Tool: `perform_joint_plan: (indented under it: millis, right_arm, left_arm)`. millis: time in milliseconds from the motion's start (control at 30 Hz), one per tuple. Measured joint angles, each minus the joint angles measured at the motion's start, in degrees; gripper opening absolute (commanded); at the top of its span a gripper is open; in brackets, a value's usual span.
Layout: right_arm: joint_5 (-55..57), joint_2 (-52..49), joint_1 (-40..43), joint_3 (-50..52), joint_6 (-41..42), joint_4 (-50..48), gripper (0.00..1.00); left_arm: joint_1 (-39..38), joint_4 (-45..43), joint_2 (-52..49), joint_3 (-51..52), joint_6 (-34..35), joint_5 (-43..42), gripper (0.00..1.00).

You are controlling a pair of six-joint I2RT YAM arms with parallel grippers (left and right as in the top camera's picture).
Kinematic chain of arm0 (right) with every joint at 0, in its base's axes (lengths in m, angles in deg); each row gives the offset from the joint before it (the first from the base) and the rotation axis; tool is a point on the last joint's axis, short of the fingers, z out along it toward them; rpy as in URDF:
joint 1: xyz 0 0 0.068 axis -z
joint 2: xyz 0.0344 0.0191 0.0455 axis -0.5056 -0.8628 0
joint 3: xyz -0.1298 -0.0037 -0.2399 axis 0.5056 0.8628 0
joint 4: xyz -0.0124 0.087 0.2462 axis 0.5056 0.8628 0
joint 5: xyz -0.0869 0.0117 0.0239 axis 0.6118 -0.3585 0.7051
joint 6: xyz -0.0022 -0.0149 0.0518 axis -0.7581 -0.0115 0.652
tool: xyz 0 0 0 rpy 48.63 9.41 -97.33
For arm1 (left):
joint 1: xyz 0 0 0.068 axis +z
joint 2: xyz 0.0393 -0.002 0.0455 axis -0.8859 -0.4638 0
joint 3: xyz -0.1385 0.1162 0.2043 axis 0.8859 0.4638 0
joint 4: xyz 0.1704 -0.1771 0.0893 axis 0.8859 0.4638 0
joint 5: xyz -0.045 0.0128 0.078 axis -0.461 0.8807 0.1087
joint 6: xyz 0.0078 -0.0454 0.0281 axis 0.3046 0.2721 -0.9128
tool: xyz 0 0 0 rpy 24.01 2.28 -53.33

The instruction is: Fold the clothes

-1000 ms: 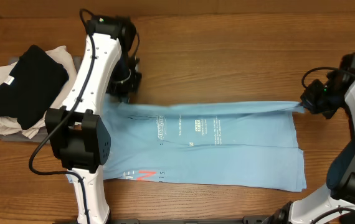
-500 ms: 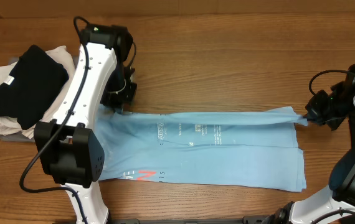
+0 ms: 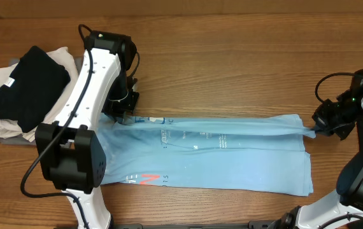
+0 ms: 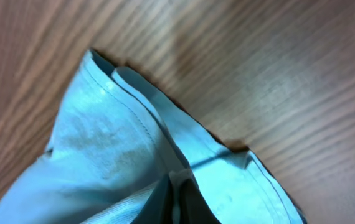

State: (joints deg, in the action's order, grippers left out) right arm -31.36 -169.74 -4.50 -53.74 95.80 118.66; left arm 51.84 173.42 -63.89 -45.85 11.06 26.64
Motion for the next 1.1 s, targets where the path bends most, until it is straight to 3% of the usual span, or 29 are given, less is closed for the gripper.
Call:
perform_joint_plan:
  millis: [467, 533, 567, 667, 900, 1100]
  right_arm:
    - [1.7, 0.0, 0.0, 0.0, -1.0, 3.5, 0.09]
    - [1.9, 0.0, 0.0, 0.0, -1.1, 3.6, 0.15]
    - [2.1, 0.0, 0.0, 0.0, -1.0, 3.8, 0.23]
    - [2.7, 0.0, 0.0, 0.0, -1.3, 5.3, 0.47]
    - [4.0, 0.0, 0.0, 0.0, -1.4, 4.8, 0.55]
    - [1.2, 0.0, 0.0, 0.0, -1.5, 0.8, 0.57]
  left_arm:
    - [0.1, -1.9, 0.8, 11.0, 2.2, 2.8, 0.05]
    - [0.2, -1.9, 0.8, 11.0, 2.5, 3.0, 0.11]
    - [0.2, -1.9, 0.8, 11.0, 2.8, 3.1, 0.13]
    - [0.8, -1.9, 0.8, 11.0, 3.3, 3.5, 0.4]
    - [1.5, -2.0, 0.8, 11.0, 3.4, 4.1, 0.47]
    - [1.5, -3.5, 0.8, 11.0, 3.4, 4.3, 0.41]
